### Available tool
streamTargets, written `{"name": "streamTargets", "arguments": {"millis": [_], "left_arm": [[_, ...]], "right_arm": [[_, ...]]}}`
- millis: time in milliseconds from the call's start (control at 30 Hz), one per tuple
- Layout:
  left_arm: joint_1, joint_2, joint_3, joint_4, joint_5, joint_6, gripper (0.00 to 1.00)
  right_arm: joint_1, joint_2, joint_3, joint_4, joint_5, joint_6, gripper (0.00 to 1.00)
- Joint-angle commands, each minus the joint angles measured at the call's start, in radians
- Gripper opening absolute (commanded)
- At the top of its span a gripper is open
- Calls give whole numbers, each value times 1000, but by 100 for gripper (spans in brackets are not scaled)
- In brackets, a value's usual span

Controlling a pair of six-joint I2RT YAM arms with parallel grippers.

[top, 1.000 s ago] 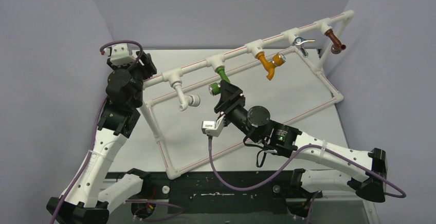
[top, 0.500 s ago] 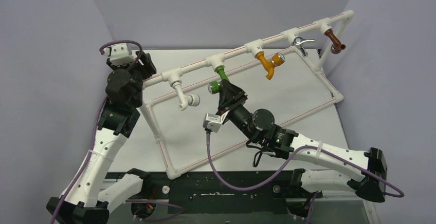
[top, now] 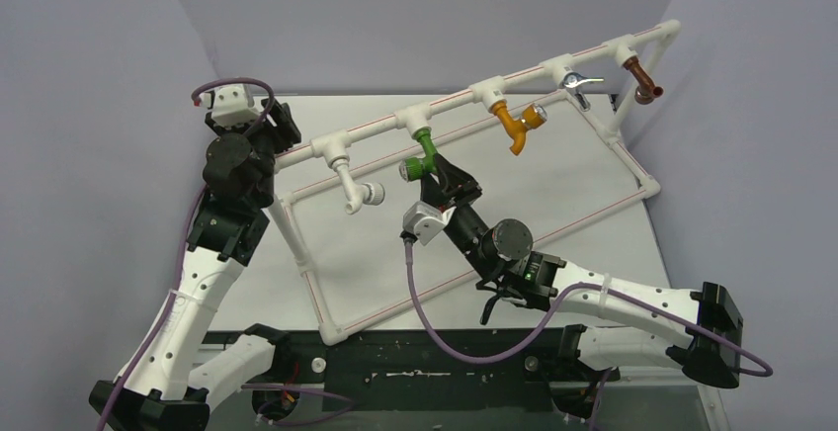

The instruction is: Install the water faucets

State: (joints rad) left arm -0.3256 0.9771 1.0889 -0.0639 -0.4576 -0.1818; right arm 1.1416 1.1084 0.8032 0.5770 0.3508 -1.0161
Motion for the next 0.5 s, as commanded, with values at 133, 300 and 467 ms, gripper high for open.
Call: {"name": "streamTargets", "arguments": {"millis": [133, 300, 467], "left_arm": [[-9, 16, -59, -232, 54, 19, 58], [-10, 12, -60, -230, 54, 18, 58], [-9, 10, -60, -231, 53, 18, 58]], "right_arm": [[-12, -25, 37, 464, 89, 577, 0], [-11, -64, 78, 270, 34, 499, 0], [-12, -133, 143, -23, -19, 399, 21]]}}
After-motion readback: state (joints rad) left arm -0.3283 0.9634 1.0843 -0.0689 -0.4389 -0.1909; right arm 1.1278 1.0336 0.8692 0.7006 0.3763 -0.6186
